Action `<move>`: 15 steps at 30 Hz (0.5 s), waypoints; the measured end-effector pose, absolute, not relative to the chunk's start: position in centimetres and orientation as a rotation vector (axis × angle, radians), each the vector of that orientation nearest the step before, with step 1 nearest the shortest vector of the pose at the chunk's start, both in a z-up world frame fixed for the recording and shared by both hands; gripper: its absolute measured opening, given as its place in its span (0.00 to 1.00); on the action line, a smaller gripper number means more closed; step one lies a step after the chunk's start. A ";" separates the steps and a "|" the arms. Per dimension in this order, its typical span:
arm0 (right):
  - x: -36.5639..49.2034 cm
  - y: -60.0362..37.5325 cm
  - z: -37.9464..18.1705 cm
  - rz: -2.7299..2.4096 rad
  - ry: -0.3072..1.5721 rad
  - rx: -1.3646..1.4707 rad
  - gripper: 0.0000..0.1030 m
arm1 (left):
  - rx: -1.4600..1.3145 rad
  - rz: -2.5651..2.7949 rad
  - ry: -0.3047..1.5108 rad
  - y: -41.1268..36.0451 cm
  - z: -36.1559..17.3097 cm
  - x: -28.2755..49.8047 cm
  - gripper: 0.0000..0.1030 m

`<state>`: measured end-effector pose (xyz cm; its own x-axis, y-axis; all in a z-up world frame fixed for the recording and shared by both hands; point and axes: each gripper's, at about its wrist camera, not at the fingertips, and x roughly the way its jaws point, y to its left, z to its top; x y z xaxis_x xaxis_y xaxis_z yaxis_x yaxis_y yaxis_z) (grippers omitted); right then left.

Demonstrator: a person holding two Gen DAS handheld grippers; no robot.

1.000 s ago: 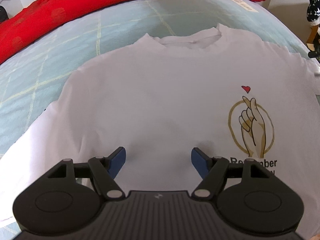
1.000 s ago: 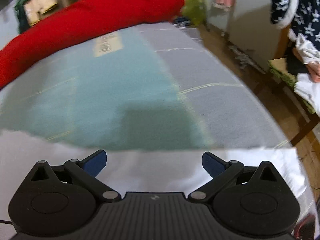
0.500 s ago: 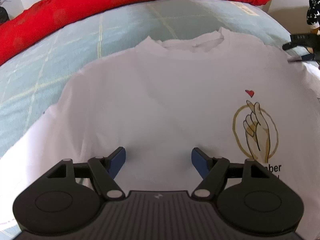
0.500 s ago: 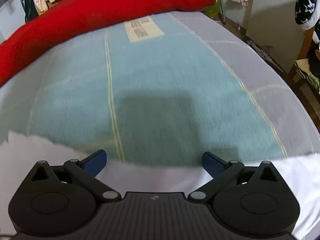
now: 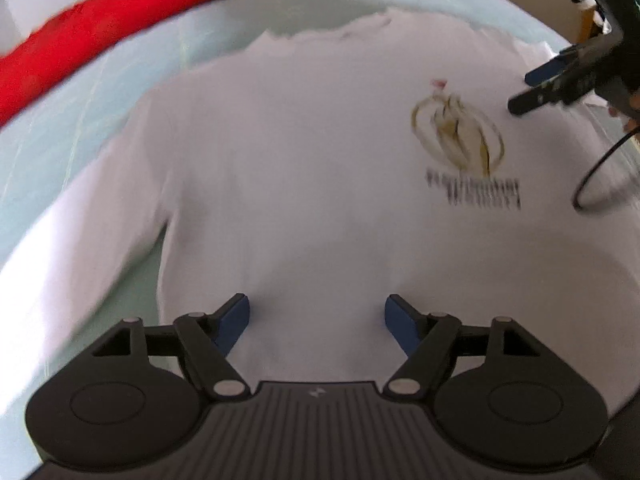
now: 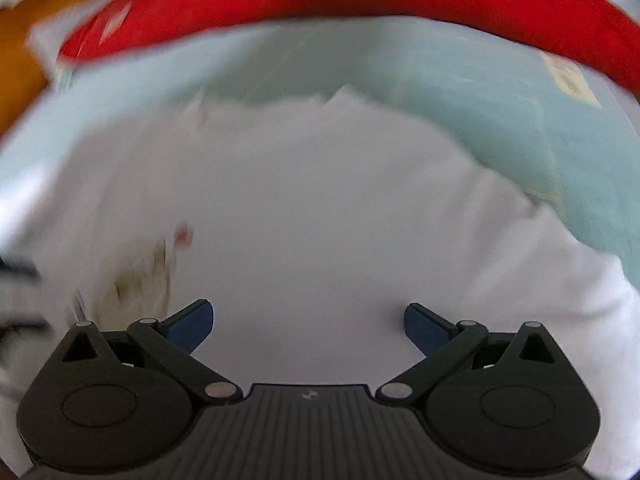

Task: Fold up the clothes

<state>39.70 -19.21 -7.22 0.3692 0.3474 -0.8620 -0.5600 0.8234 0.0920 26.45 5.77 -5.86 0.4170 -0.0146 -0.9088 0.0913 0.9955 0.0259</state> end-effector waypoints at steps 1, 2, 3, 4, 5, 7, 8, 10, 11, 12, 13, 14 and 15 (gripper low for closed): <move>39.4 -18.9 -7.7 0.595 1.025 -0.294 1.00 | 0.064 -0.061 1.148 6.1 -5.7 25.8 0.74; 39.4 -18.7 -7.8 0.599 1.014 -0.321 1.00 | 0.051 -0.055 1.153 6.3 -5.3 25.3 0.72; 39.5 -18.8 -7.7 0.597 1.017 -0.314 1.00 | 0.040 -0.065 1.149 6.2 -5.1 25.0 0.72; 39.6 -18.8 -7.6 0.591 1.028 -0.310 1.00 | 0.029 -0.091 1.136 5.9 -5.0 24.9 0.72; 39.7 -18.7 -7.5 0.585 1.039 -0.311 1.00 | 0.018 -0.117 1.122 5.6 -4.9 24.7 0.72; 39.2 -18.2 -7.4 0.580 1.056 -0.318 1.00 | -0.003 -0.169 1.095 4.9 -4.7 24.4 0.72; 39.1 -18.1 -7.6 0.577 1.060 -0.326 1.00 | 0.005 -0.192 1.088 4.5 -4.9 24.2 0.72; 38.8 -17.9 -7.5 0.565 1.063 -0.341 1.00 | 0.058 -0.230 1.089 3.5 -5.7 23.7 0.74; 38.8 -17.9 -7.5 0.559 1.065 -0.343 1.00 | 0.076 -0.240 1.091 3.3 -5.9 23.3 0.75; 38.8 -17.9 -7.5 0.558 1.068 -0.345 1.00 | 0.083 -0.239 1.094 3.5 -6.0 22.9 0.75; 38.7 -17.9 -7.5 0.559 1.072 -0.349 1.00 | 0.090 -0.239 1.097 3.8 -6.0 22.5 0.75; 38.6 -17.9 -7.3 0.565 1.076 -0.356 1.00 | 0.092 -0.234 1.108 4.0 -6.0 22.0 0.75; 38.3 -17.7 -7.0 0.583 1.079 -0.370 1.00 | 0.087 -0.227 1.127 4.4 -5.8 21.6 0.75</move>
<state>38.27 -17.74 -7.02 0.3456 0.2626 -0.9009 -0.6099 0.7925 -0.0030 21.62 4.38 -5.79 0.4095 -0.1357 -0.9022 0.2235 0.9737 -0.0450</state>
